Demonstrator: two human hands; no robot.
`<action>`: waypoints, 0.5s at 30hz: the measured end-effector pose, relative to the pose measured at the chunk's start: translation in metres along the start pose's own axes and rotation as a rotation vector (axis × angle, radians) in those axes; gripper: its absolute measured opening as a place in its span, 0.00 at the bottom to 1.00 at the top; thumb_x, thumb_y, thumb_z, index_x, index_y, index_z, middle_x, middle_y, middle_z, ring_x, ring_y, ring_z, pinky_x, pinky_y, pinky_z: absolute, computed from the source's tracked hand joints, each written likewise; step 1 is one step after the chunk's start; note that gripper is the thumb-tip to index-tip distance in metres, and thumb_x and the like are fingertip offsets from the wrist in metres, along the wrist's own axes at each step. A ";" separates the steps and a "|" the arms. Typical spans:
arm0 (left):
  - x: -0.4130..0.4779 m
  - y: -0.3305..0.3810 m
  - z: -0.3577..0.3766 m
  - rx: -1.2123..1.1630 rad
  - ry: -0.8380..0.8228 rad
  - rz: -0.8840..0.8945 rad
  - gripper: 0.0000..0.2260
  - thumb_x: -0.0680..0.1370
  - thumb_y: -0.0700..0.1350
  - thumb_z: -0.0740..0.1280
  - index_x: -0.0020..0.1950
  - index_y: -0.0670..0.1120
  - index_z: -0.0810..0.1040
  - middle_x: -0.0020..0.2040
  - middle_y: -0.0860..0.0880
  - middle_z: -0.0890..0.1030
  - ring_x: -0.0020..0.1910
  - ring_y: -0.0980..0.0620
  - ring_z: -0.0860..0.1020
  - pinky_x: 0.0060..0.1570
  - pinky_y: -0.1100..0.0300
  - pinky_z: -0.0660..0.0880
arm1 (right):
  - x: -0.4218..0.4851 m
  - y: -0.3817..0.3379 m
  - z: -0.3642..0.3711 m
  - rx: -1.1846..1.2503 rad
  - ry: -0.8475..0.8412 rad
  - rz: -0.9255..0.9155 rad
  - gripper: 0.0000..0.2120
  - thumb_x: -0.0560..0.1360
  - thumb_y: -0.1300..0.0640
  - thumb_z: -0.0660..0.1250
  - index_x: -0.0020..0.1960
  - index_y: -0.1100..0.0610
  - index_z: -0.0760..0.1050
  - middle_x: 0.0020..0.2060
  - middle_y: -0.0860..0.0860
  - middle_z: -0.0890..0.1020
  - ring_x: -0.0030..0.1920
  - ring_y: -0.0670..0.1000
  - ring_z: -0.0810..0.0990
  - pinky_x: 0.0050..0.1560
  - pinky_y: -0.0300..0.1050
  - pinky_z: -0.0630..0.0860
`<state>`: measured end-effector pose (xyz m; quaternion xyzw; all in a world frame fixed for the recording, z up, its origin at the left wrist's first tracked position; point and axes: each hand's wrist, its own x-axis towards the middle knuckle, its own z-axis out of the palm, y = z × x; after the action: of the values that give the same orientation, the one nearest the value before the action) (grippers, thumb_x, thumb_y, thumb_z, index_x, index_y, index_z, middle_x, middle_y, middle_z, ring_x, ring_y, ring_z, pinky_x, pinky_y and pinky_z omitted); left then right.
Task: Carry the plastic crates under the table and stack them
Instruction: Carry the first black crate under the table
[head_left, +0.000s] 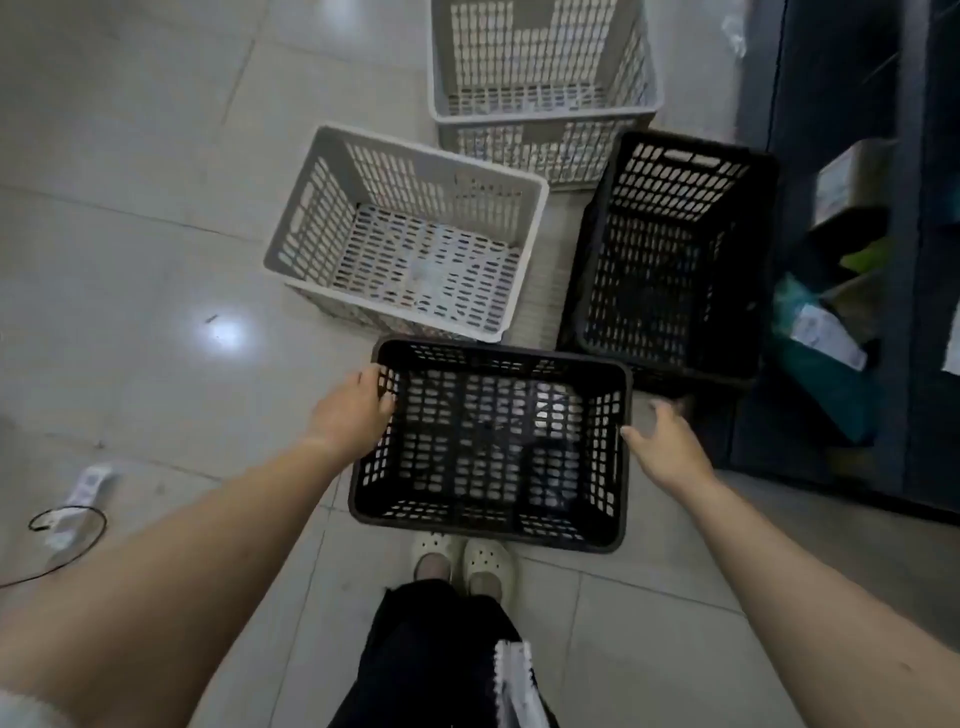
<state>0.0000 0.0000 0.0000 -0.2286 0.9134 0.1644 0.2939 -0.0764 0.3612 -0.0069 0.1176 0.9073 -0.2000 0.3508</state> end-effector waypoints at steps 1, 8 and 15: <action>0.009 -0.007 0.019 -0.022 -0.003 -0.024 0.18 0.81 0.50 0.56 0.68 0.45 0.68 0.64 0.40 0.74 0.61 0.37 0.75 0.58 0.45 0.74 | 0.011 0.007 0.017 -0.015 0.007 0.019 0.27 0.77 0.50 0.64 0.72 0.60 0.64 0.67 0.62 0.71 0.66 0.62 0.71 0.62 0.53 0.70; 0.075 -0.057 0.136 -0.113 0.001 -0.142 0.23 0.80 0.44 0.60 0.72 0.35 0.61 0.68 0.35 0.68 0.65 0.36 0.71 0.65 0.47 0.69 | 0.087 0.055 0.134 0.010 0.061 0.259 0.27 0.78 0.51 0.61 0.71 0.64 0.59 0.65 0.66 0.70 0.64 0.67 0.71 0.62 0.58 0.71; 0.122 -0.081 0.144 -0.230 0.024 -0.352 0.16 0.81 0.39 0.60 0.63 0.29 0.70 0.63 0.28 0.72 0.62 0.30 0.72 0.61 0.48 0.70 | 0.117 0.064 0.137 0.021 0.185 0.337 0.12 0.78 0.61 0.59 0.56 0.68 0.73 0.54 0.66 0.78 0.52 0.65 0.78 0.47 0.51 0.72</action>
<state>0.0195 -0.0445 -0.1998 -0.4186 0.8380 0.2112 0.2792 -0.0579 0.3660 -0.1970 0.2894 0.9010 -0.1361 0.2931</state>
